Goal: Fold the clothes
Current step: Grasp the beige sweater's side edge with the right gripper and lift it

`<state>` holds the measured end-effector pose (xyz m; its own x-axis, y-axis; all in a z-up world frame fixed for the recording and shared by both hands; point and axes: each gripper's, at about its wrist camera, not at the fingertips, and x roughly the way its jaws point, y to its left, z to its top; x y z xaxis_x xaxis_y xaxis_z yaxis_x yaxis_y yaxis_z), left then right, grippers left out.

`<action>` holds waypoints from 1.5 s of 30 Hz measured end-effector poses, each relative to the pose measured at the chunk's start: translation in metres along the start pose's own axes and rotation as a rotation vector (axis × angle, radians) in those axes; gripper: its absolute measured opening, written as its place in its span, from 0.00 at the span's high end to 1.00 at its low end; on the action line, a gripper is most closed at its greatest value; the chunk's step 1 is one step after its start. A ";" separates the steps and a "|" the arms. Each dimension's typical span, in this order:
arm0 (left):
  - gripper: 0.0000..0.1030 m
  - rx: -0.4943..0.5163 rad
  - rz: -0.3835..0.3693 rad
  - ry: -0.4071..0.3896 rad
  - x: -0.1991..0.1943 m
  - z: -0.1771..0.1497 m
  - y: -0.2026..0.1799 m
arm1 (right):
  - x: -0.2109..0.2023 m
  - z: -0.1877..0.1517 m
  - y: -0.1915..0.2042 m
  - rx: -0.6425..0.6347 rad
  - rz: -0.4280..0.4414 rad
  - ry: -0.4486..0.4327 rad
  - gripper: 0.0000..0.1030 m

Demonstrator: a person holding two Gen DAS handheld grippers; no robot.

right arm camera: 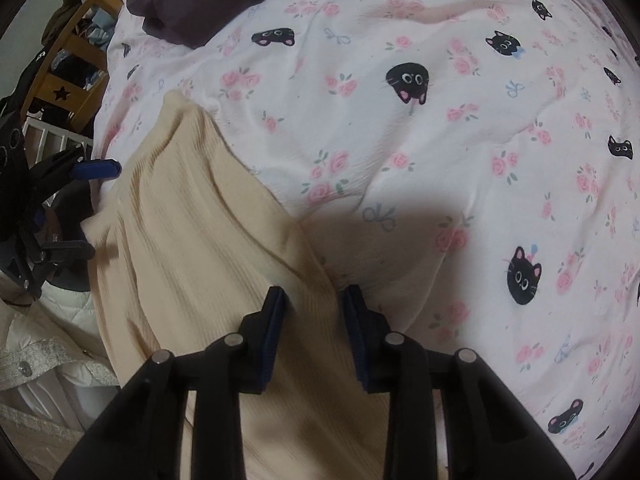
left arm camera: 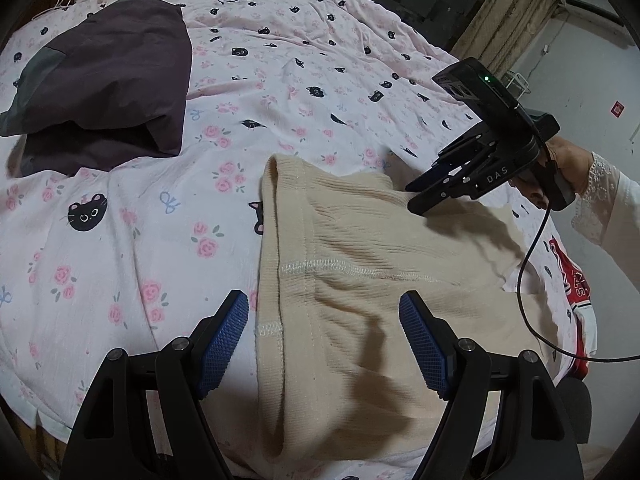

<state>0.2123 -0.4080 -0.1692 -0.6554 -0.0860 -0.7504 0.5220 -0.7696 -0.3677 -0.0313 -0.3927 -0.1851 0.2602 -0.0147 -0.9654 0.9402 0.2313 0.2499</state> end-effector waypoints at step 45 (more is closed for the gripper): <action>0.28 -0.036 -0.019 -0.022 -0.005 0.002 0.006 | -0.036 0.051 -0.019 -0.048 -0.196 -0.016 0.98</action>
<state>0.2176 -0.4138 -0.1668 -0.6774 -0.0860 -0.7306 0.5281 -0.7482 -0.4016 -0.0478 -0.4458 -0.1514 0.0773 -0.0791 -0.9939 0.9617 0.2689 0.0534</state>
